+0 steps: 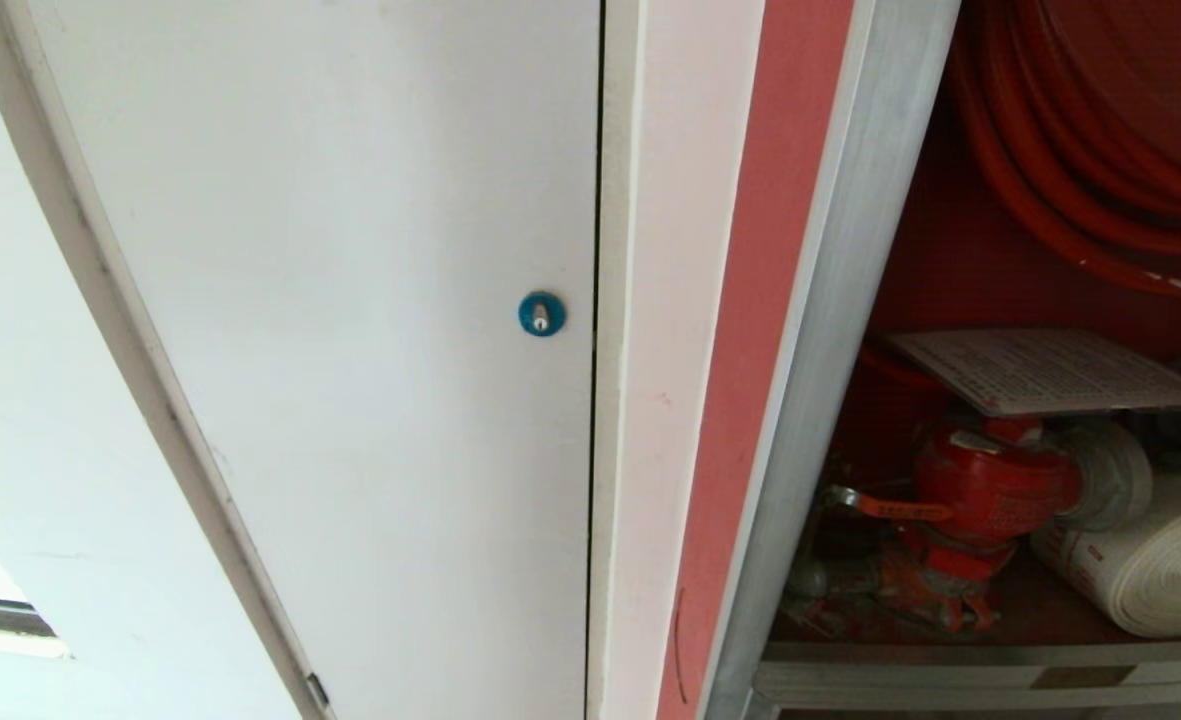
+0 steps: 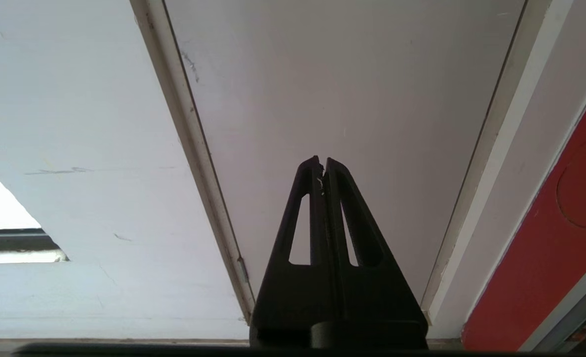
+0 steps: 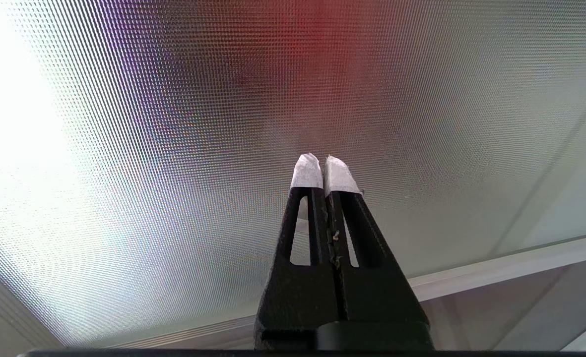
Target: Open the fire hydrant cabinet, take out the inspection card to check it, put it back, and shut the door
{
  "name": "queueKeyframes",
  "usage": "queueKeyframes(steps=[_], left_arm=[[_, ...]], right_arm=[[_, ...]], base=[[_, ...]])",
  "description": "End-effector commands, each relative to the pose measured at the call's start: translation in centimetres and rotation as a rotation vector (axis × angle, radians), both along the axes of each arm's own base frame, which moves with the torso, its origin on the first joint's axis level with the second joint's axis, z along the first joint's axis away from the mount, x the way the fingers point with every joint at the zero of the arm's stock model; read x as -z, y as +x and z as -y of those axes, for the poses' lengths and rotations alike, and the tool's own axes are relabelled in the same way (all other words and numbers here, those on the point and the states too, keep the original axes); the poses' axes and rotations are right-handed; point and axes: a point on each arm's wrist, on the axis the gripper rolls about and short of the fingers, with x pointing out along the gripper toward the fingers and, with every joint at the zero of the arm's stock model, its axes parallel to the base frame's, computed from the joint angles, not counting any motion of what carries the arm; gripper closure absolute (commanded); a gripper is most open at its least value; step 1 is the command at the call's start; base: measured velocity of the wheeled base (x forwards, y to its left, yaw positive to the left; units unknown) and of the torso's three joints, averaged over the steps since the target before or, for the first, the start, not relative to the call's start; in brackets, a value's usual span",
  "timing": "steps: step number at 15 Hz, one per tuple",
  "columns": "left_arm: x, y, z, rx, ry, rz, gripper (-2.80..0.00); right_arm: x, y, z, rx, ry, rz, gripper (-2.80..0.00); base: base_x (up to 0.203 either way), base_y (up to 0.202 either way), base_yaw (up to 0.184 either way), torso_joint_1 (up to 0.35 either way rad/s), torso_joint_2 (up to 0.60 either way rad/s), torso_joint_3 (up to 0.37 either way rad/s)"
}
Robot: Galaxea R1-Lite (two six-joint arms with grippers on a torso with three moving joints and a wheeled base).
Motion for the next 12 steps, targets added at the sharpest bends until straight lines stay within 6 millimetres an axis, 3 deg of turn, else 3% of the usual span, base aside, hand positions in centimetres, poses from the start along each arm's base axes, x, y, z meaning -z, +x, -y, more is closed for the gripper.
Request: queueKeyframes(steps=[1,12], left_arm=[[0.17,0.05,0.00,-0.001,0.000,-0.005,0.00],[0.17,0.05,-0.03,-0.012,-0.025,-0.006,0.00]], right_arm=[[0.00,0.00,0.00,-0.001,0.000,0.000,0.00],[0.00,0.00,0.00,-0.001,0.000,0.000,0.00]], base=[[0.000,0.000,0.000,0.000,0.00,0.000],[0.000,0.000,0.000,0.000,0.00,0.000]])
